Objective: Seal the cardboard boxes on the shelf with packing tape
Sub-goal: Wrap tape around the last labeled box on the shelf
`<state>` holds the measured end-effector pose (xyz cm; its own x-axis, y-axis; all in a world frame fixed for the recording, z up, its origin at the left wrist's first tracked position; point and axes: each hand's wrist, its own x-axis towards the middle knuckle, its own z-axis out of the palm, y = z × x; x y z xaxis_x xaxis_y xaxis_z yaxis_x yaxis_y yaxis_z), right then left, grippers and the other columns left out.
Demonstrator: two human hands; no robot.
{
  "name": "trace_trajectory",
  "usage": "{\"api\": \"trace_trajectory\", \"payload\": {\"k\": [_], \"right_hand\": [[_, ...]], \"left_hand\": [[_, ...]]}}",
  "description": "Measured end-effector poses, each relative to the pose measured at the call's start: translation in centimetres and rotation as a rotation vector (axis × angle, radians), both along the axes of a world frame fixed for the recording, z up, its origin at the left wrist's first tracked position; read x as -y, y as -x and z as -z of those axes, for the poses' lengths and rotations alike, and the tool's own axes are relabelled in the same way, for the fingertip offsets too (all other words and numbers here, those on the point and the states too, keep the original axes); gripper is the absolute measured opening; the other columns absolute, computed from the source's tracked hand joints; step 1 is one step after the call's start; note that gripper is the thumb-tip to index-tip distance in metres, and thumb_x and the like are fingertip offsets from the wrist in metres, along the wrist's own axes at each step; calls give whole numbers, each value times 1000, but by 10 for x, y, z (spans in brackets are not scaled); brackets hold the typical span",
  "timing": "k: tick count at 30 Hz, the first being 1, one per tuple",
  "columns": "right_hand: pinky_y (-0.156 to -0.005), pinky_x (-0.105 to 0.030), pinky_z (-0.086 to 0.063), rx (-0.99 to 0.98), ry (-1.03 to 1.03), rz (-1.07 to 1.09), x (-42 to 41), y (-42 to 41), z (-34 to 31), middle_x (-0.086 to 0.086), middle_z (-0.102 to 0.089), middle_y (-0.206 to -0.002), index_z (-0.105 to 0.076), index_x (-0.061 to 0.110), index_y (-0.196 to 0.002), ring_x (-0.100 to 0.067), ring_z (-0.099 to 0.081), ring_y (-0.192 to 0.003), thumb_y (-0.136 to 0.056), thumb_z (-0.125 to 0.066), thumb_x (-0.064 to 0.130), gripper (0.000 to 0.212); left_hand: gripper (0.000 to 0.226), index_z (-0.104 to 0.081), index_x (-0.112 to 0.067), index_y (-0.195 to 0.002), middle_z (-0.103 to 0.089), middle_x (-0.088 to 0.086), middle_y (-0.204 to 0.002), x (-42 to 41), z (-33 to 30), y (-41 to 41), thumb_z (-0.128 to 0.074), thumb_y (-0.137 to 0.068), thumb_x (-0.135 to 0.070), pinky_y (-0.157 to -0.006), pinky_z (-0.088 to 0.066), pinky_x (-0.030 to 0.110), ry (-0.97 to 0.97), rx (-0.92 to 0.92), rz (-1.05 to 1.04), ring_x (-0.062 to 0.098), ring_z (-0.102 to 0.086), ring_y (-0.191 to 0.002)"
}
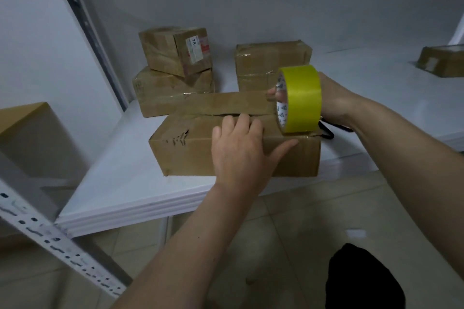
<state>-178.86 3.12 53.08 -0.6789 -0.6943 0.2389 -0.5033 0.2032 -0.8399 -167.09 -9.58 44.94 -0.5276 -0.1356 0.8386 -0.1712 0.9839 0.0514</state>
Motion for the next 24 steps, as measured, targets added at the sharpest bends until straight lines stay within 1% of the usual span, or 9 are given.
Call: {"api": "trace_trajectory", "payload": {"k": [2,3,4,5,10,14,18,21,24], "right_hand": [[-75,-33,-49,17,44,65,0,6,3,-32,-63,-91,-62,-15,-89,-38,-64,-81,-91,-57,-3,13],[-65,-25,-44,33,54,82,1,12,6,-13,-66,-69,-69,5,-70,-19,-64,-59,-91,-57,-5,26],[-58,-21,-39,47,54,63,1,16,10,6,-60,-55,-66,18,-55,-4,-54,-48,-90,-56,-6,44],[-55,-20,-38,56,69,64,2,20,15,13,-56,-49,-63,23,-49,2,-49,-46,-90,-58,-5,50],[-51,-16,-39,107,94,43,8,25,15,17,-54,-43,-57,21,-53,6,-50,-43,-90,-55,-7,46],[-53,-14,-44,127,61,-5,12,28,7,13,-60,-59,-56,15,-69,6,-55,-51,-89,-58,-5,28],[-54,-18,-42,143,122,4,16,31,15,14,-56,-50,-56,22,-53,4,-52,-49,-90,-57,-6,46],[-60,-20,-47,150,190,-7,23,31,19,10,-61,-61,-60,19,-69,-1,-58,-57,-90,-60,-3,31],[-55,-19,-48,198,245,-9,31,30,24,10,-66,-62,-65,18,-75,-3,-61,-58,-84,-65,0,20]], "left_hand": [[61,-64,-16,-74,-57,2,-75,-1,4,0,-47,-83,-74,-64,-32,33,2,-27,18,23,-49,-74],[59,-65,-15,-75,-57,2,-75,-1,6,0,-49,-84,-72,-63,-31,33,2,-44,33,23,-49,-74],[58,-65,-15,-76,-57,2,-76,0,7,0,-50,-84,-71,-63,-31,32,-1,-55,47,23,-48,-73],[57,-66,-15,-78,-58,2,-76,0,8,1,-51,-84,-70,-63,-30,32,-3,-58,57,23,-48,-73],[53,-69,-16,-78,-59,2,-76,9,9,5,-57,-81,-67,-62,-31,32,-15,-101,107,24,-49,-72],[51,-69,-15,-78,-59,2,-75,12,11,8,-60,-82,-65,-61,-31,33,-11,-140,159,25,-50,-71],[49,-68,-15,-76,-58,1,-72,10,9,1,-63,-83,-63,-62,-25,31,6,-165,155,24,-49,-68],[47,-68,-15,-74,-57,2,-69,10,7,-5,-64,-85,-61,-60,-25,31,57,-198,147,24,-48,-65],[49,-68,-14,-73,-56,4,-68,27,3,-5,-63,-87,-60,-60,-28,33,129,-193,148,26,-50,-64]]}}
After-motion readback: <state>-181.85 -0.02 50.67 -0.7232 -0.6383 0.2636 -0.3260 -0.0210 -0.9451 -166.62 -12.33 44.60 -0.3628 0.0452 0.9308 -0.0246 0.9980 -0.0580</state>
